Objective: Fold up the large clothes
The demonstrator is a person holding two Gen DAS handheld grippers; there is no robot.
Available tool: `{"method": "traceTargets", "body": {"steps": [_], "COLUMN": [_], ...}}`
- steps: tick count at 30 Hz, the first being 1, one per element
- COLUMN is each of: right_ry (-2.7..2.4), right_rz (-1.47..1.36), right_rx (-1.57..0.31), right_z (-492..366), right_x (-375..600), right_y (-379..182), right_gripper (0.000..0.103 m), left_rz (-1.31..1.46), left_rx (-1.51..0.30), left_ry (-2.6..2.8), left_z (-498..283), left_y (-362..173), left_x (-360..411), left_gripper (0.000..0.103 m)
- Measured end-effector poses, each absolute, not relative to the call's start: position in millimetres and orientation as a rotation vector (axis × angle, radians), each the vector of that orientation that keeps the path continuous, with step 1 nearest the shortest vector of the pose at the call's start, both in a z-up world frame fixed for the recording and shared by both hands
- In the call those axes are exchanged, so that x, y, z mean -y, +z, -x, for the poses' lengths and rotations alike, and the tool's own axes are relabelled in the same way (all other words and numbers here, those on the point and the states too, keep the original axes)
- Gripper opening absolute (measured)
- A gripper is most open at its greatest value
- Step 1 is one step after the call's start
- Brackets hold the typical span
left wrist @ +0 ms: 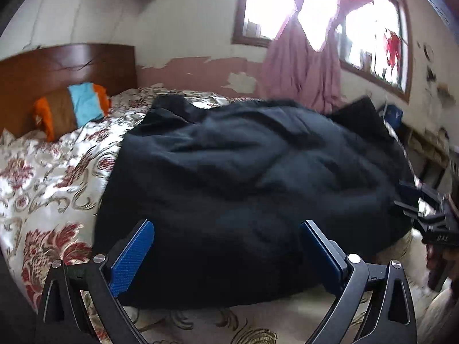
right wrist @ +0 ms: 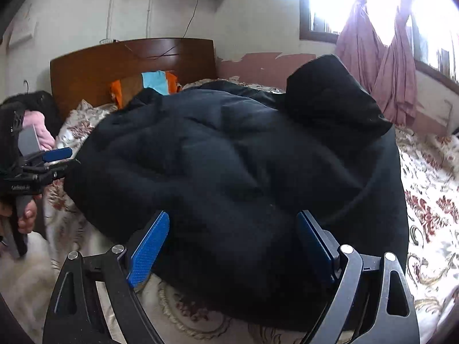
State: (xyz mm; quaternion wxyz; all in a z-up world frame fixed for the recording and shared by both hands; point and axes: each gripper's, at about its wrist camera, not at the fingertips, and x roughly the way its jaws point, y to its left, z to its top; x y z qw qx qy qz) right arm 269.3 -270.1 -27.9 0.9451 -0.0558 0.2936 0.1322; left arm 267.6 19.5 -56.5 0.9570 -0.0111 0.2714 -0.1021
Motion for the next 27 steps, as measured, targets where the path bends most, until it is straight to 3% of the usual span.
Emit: {"method": "traceTargets", "body": {"steps": [3,9,27], "right_ry": [0.235,0.169,-0.128], "right_rz": [0.148,0.236,0.266], "right_rx": [-0.558,-0.492,-0.716], "right_z": [-281.1,-314.9,-474.7], "right_x": [264.9,253.0,284.6], "right_y": [-28.2,-13.4,-7.1], "right_gripper": [0.095,0.095,0.097], "left_rz": [-0.040,-0.057,-0.036], "left_rx": [-0.550,-0.502,-0.585], "left_ry": [-0.200,-0.172,-0.009], "left_z": [-278.7,-310.0,-436.1], "left_y": [-62.5,-57.1,-32.1], "left_x": [-1.8,14.8,13.1], "left_gripper": [0.102,0.103,0.103]}}
